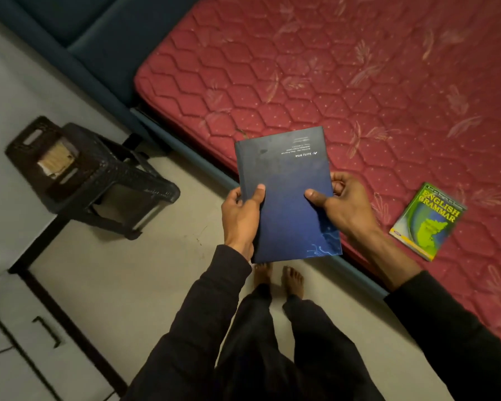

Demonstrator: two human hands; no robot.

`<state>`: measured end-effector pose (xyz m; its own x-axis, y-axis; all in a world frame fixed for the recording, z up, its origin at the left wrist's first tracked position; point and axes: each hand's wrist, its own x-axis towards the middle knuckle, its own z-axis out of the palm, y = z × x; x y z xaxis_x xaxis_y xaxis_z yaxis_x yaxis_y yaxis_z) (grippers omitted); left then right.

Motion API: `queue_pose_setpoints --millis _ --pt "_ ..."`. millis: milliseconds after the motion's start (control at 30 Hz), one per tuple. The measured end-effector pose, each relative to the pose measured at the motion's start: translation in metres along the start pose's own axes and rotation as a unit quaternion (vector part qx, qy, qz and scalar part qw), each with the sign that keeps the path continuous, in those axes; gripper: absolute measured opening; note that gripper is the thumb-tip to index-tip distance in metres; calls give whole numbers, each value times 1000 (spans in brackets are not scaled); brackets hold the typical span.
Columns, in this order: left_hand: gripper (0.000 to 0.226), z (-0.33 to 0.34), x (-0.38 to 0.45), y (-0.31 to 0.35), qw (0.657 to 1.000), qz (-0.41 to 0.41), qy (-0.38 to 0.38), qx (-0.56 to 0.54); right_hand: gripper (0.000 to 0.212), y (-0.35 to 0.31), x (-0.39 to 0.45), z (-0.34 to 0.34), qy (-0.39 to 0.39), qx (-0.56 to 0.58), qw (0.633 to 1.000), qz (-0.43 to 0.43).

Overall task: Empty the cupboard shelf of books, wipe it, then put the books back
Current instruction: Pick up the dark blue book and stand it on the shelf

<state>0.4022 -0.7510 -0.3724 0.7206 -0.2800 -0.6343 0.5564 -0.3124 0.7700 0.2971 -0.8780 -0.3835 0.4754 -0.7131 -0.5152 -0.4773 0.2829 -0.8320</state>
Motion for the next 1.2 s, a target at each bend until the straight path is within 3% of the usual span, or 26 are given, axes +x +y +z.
queue_pose_setpoints --millis 600,700,933,1200 --pt "19 -86 -102 1 979 11 164 -122 31 -56 -97 48 -159 -86 982 -59" --pt "30 -110 -118 -4 972 14 189 -140 30 -58 -114 65 -189 -104 974 -72" --pt "32 -174 -169 -25 952 26 253 -168 35 -54 -166 110 -278 -165 940 -111" --pt "20 -235 -242 -60 922 40 322 -212 40 -39 -244 152 -351 -229 894 -156"
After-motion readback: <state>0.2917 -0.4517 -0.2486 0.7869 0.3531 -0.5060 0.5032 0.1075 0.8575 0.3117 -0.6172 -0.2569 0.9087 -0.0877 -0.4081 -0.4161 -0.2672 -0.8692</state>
